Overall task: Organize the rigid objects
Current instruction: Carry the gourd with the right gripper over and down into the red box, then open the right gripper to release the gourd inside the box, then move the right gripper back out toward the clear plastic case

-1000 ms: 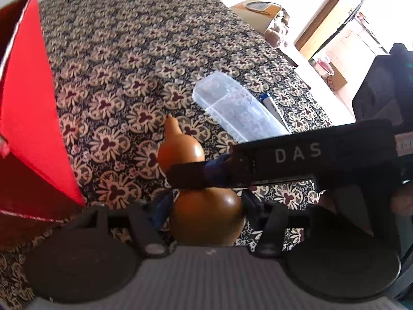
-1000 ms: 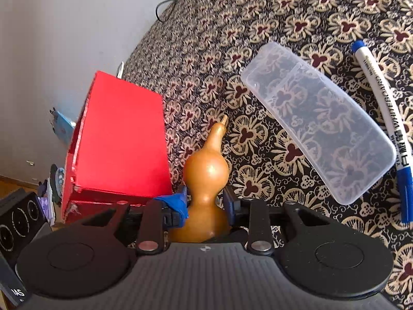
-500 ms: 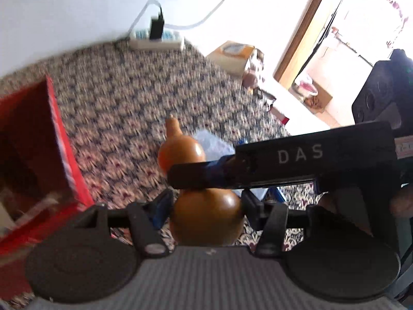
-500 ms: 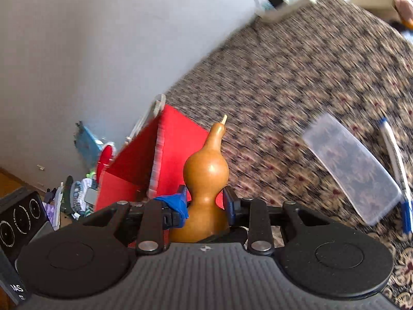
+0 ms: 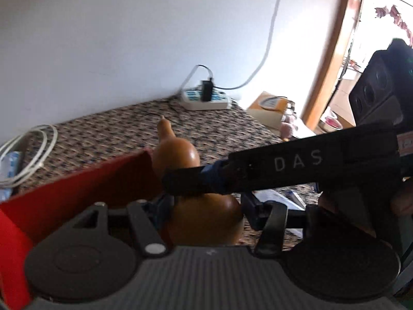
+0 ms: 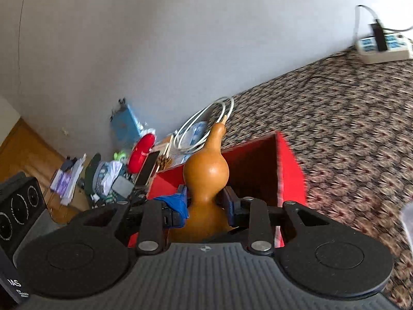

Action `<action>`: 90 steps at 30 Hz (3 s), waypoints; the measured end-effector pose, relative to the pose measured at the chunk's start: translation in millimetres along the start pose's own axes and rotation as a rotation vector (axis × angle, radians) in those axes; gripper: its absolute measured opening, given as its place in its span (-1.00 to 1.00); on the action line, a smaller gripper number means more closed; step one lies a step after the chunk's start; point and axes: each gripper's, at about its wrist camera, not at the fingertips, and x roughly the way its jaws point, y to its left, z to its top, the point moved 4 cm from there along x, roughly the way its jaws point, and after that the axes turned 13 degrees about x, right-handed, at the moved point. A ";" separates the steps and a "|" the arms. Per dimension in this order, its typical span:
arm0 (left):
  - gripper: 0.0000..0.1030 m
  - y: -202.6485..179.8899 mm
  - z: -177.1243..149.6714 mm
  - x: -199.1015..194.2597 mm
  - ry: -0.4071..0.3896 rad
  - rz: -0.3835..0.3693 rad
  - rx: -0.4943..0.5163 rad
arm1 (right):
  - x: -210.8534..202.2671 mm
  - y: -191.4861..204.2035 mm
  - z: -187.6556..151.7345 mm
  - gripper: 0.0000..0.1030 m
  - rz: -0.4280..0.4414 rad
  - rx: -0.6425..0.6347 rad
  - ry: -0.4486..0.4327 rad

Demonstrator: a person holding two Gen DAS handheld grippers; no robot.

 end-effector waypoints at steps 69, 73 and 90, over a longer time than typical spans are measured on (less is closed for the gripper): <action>0.32 118.7 -81.6 67.1 0.342 0.055 -0.163 | 119.7 -22.5 -23.5 -0.77 -0.244 -0.152 0.125; 0.32 117.9 -81.2 66.4 0.339 0.060 -0.159 | 119.1 -23.0 -24.0 -0.77 -0.241 -0.153 0.122; 0.32 115.2 -80.6 63.5 0.329 0.099 -0.147 | 115.2 -22.6 -24.0 -0.76 -0.255 -0.165 0.087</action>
